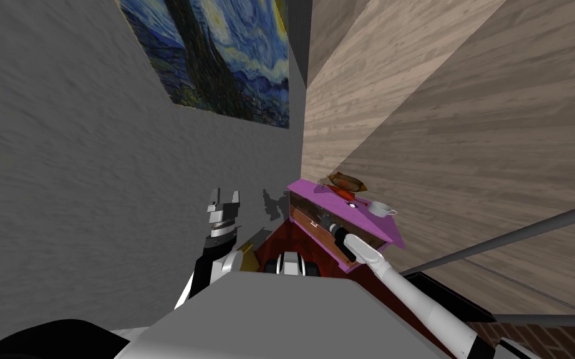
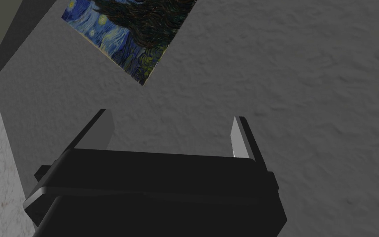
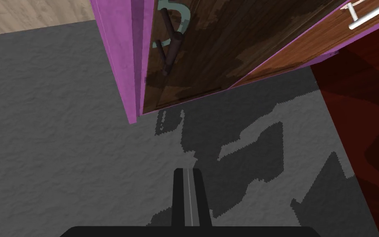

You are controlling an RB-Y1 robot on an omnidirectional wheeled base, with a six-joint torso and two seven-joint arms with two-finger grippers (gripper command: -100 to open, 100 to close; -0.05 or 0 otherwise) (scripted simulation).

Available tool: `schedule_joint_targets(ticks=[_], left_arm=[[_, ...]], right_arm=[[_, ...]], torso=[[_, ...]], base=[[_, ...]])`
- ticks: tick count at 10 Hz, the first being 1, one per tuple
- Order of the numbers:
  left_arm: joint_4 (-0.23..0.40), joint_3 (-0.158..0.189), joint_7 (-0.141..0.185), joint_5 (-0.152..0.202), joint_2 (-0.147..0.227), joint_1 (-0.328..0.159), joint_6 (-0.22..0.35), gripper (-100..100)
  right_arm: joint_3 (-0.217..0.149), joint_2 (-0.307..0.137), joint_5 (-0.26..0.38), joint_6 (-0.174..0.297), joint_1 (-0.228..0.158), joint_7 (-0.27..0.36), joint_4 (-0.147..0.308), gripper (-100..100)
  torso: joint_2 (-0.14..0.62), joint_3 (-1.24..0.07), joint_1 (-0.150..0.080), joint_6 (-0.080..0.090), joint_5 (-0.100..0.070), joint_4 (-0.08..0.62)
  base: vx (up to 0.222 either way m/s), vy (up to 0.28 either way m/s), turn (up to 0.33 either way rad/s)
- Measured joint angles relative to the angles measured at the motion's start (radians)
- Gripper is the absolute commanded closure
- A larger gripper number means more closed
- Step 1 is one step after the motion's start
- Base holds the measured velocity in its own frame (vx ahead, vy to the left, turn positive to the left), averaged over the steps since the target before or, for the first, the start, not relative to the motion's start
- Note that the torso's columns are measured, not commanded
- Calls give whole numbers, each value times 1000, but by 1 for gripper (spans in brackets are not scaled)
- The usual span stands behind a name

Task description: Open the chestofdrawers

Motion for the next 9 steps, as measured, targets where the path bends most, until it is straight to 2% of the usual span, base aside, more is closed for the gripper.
schedule_joint_targets(ticks=[1,4,7,8,9], left_arm=[[0,0,0,0,0,0,0,0],[0,0,0,0,0,0,0,0],[0,0,0,0,0,0,0,0],[0,0,0,0,0,0,0,0],[0,0,0,0,0,0,0,0]], right_arm=[[11,-13,17,3,5,12,-11,-100],[26,-28,81,-3,21,71,-28,-100],[70,-70,138,16,35,117,-61,-100],[69,-74,159,13,45,135,-69,-100],[86,-87,175,19,46,149,-77,-100]], torso=[[-3,-2,-4,0,-1,-1],[3,2,3,0,1,1],[6,4,5,0,1,2],[6,4,5,0,1,2],[5,3,4,0,1,1]], base=[[98,-65,20],[124,-86,20],[108,-63,18],[104,-54,14],[95,-65,20]])
